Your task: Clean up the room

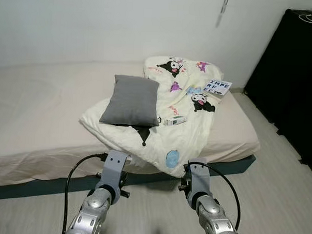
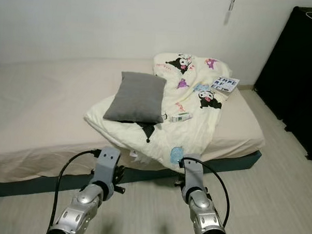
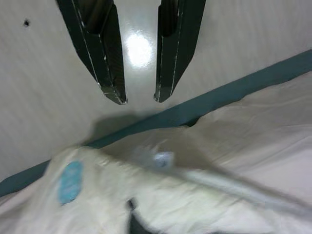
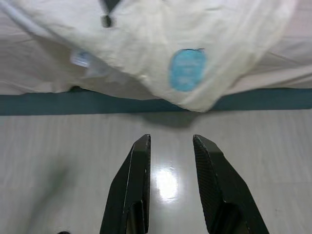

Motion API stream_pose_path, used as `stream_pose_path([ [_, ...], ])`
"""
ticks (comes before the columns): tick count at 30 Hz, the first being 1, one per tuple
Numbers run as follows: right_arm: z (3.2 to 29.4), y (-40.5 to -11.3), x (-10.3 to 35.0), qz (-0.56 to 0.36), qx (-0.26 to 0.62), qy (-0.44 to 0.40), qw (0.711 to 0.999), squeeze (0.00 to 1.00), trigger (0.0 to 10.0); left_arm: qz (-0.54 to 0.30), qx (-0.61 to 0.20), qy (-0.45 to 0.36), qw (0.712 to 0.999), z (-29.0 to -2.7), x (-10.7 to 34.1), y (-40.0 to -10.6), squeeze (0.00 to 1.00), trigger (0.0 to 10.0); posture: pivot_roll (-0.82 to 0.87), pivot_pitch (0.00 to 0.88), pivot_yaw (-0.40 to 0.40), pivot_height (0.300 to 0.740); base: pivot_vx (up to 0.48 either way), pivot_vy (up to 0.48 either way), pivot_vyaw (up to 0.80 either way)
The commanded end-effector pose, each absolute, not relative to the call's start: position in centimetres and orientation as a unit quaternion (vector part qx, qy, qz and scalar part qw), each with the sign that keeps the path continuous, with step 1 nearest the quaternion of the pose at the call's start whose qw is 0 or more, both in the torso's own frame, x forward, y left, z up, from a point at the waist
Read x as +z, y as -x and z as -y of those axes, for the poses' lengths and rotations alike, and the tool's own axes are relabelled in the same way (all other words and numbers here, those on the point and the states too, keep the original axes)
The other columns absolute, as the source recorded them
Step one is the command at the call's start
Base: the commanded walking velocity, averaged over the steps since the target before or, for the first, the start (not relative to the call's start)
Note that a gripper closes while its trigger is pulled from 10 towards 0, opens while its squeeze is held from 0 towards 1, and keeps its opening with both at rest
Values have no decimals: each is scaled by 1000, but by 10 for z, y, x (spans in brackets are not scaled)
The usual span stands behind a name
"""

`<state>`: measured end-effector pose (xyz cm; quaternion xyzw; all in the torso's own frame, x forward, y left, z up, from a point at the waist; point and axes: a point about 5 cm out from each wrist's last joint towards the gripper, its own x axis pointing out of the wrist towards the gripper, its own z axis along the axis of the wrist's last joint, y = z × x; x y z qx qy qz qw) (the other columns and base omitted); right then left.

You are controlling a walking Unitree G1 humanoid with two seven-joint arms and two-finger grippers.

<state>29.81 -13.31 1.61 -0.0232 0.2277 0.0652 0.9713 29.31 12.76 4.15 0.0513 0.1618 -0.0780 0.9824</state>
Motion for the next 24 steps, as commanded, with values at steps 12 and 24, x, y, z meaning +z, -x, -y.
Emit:
stream_pose_path([
  [12,133,-296,16,-214,71,35,974,0,10000,-162,-48,-48,984,-136,38,-290,0,10000,36,99,-37,728,0,0,0],
  [24,140,-295,30,-115,61,120,984,0,10000,-122,-6,-37,992,-145,43,-289,0,10000,42,100,-42,728,0,0,0],
])
